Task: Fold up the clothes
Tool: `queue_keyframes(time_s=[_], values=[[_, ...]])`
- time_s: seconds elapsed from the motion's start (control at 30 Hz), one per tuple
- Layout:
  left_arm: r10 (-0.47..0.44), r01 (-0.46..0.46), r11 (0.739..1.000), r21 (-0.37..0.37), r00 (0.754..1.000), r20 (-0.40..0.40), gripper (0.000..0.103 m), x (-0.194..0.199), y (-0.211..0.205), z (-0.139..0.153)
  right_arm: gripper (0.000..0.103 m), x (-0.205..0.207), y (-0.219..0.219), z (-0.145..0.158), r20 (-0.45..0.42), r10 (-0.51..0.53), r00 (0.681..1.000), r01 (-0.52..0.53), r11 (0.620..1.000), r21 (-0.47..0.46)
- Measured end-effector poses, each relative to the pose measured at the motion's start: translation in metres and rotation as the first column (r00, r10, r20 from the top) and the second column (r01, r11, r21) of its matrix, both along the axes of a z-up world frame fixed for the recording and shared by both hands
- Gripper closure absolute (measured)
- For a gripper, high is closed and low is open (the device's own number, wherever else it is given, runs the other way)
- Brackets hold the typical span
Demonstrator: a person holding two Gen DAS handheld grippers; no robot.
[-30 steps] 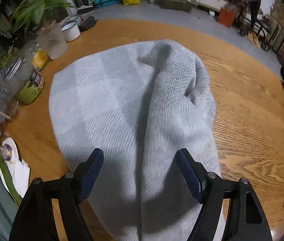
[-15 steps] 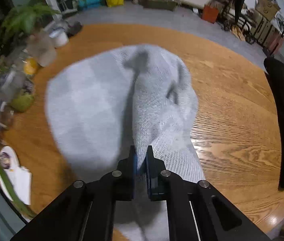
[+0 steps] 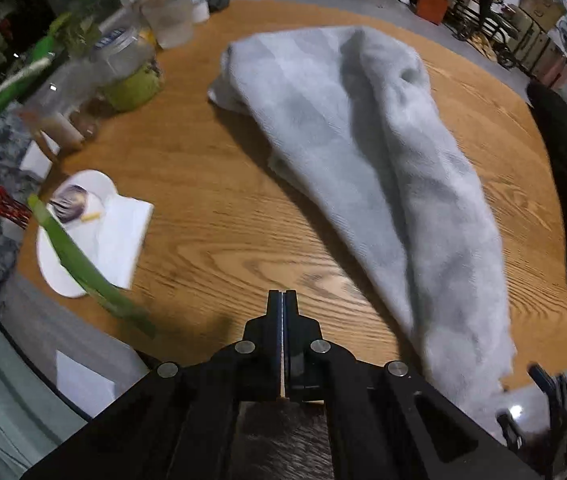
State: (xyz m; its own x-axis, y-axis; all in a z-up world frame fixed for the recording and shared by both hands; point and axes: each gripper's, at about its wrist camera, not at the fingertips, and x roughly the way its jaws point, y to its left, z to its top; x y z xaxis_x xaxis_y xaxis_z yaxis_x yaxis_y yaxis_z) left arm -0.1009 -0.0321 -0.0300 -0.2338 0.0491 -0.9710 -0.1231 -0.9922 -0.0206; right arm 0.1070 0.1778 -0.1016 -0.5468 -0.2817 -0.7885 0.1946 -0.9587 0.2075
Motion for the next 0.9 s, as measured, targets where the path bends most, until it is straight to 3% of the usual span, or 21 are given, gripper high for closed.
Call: queue_keyframes(time_s=[0.07, 0.17, 0.2, 0.37, 0.47, 0.57, 0.6, 0.63, 0.67, 0.7, 0.73, 0.9], values=[[-0.017, 0.017, 1.0, 0.012, 1.0, 0.007, 0.09, -0.004, 0.015, 0.001, 0.019, -0.014, 0.006, -0.001, 0.015, -0.04, 0.999, 0.04, 0.999, -0.037], [-0.041, 0.041, 0.999, -0.011, 0.999, -0.014, 0.052, -0.018, 0.041, 0.004, 0.017, -0.032, 0.015, -0.004, 0.023, -0.083, 0.996, 0.084, 0.994, -0.072], [-0.042, 0.042, 0.999, -0.016, 0.999, -0.028, 0.045, -0.026, 0.051, 0.006, 0.016, -0.037, 0.018, -0.005, 0.02, -0.093, 0.995, 0.094, 0.993, -0.067], [-0.04, 0.04, 0.999, 0.014, 0.999, -0.032, 0.043, -0.068, 0.096, 0.001, 0.016, -0.067, 0.043, -0.026, 0.058, -0.143, 0.988, 0.148, 0.985, -0.087], [-0.046, 0.046, 0.999, 0.008, 0.998, 0.034, 0.043, -0.082, 0.122, -0.018, 0.023, -0.085, 0.054, -0.042, 0.103, -0.146, 0.984, 0.161, 0.974, -0.158], [-0.115, 0.117, 0.993, -0.011, 0.989, 0.098, 0.043, -0.076, 0.153, -0.033, 0.029, -0.098, 0.055, -0.051, 0.107, -0.121, 0.987, 0.145, 0.957, -0.252], [-0.141, 0.144, 0.989, -0.018, 0.984, 0.112, 0.043, -0.073, 0.162, -0.037, 0.039, -0.101, 0.053, -0.052, 0.102, -0.113, 0.988, 0.136, 0.955, -0.264], [-0.162, 0.167, 0.985, -0.035, 0.98, 0.112, 0.043, -0.07, 0.167, -0.037, 0.059, -0.104, 0.046, -0.051, 0.088, -0.097, 0.991, 0.117, 0.96, -0.253], [-0.189, 0.197, 0.978, -0.068, 0.976, 0.106, 0.043, -0.065, 0.175, -0.036, 0.067, -0.107, 0.039, -0.05, 0.074, -0.077, 0.994, 0.093, 0.964, -0.248], [-0.207, 0.216, 0.973, -0.085, 0.973, 0.101, 0.043, -0.061, 0.179, -0.034, 0.085, -0.108, 0.034, -0.049, 0.061, -0.062, 0.996, 0.076, 0.964, -0.256], [-0.225, 0.234, 0.967, -0.102, 0.97, 0.097, 0.043, -0.057, 0.183, -0.032, 0.097, -0.108, 0.029, -0.047, 0.044, -0.05, 0.998, 0.06, 0.96, -0.274], [-0.326, 0.336, 0.93, -0.146, 0.941, 0.09, 0.043, -0.035, 0.19, -0.008, 0.097, -0.092, -0.003, -0.009, -0.116, 0.042, 0.992, -0.083, 0.925, -0.37]])
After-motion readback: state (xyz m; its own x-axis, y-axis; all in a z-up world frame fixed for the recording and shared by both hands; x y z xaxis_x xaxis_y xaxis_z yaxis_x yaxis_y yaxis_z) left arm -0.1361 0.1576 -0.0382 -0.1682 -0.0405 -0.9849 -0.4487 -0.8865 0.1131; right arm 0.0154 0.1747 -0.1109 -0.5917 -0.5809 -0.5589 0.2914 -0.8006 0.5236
